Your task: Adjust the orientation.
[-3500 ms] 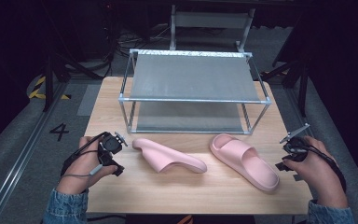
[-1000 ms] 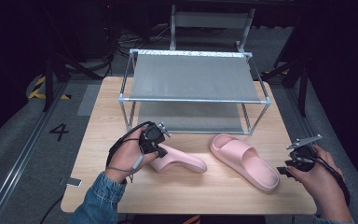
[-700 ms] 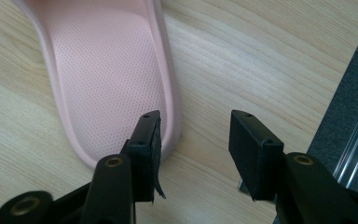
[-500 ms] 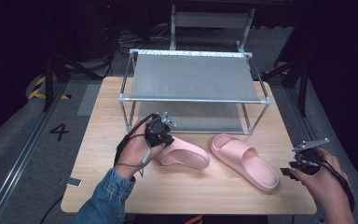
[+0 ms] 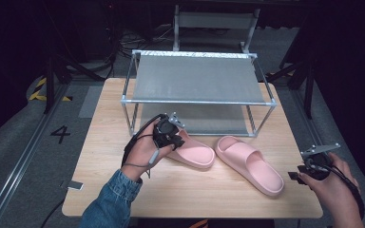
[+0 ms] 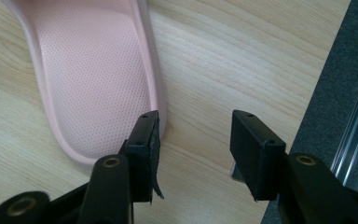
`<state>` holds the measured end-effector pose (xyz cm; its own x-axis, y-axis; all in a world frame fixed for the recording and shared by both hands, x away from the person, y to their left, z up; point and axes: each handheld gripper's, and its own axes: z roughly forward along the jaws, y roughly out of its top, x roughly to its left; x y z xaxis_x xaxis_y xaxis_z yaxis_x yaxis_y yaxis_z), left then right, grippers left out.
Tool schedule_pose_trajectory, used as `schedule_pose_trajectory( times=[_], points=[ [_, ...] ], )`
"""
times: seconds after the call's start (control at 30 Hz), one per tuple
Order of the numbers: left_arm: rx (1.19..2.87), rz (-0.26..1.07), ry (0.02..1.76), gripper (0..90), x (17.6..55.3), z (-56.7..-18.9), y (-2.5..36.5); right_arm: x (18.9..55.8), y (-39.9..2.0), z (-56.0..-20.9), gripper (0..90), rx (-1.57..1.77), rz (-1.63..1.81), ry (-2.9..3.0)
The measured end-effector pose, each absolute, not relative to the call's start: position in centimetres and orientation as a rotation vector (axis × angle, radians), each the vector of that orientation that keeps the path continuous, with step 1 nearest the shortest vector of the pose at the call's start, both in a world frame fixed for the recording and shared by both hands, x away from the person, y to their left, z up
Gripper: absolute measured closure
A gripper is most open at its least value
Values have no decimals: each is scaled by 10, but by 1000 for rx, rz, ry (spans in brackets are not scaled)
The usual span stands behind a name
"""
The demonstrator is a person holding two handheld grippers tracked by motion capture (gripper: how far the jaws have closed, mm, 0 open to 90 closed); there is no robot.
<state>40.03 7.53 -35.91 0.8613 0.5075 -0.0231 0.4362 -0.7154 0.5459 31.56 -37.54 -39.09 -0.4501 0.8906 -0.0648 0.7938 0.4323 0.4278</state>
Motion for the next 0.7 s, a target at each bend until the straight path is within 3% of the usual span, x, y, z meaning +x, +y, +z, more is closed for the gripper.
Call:
schedule_pose_trajectory(
  times=[0.17, 0.5, 0.7],
  points=[
    [2505, 158, 679, 768, 404, -365, 65, 315, -376, -390, 539, 1457, 494, 2404],
    [2528, 138, 658, 659, 413, -392, 37, 315, -374, -392, 539, 1452, 476, 2406],
    [2568, 127, 690, 683, 413, -402, 31, 315, -372, -394, 539, 1449, 480, 2411]
  ],
)
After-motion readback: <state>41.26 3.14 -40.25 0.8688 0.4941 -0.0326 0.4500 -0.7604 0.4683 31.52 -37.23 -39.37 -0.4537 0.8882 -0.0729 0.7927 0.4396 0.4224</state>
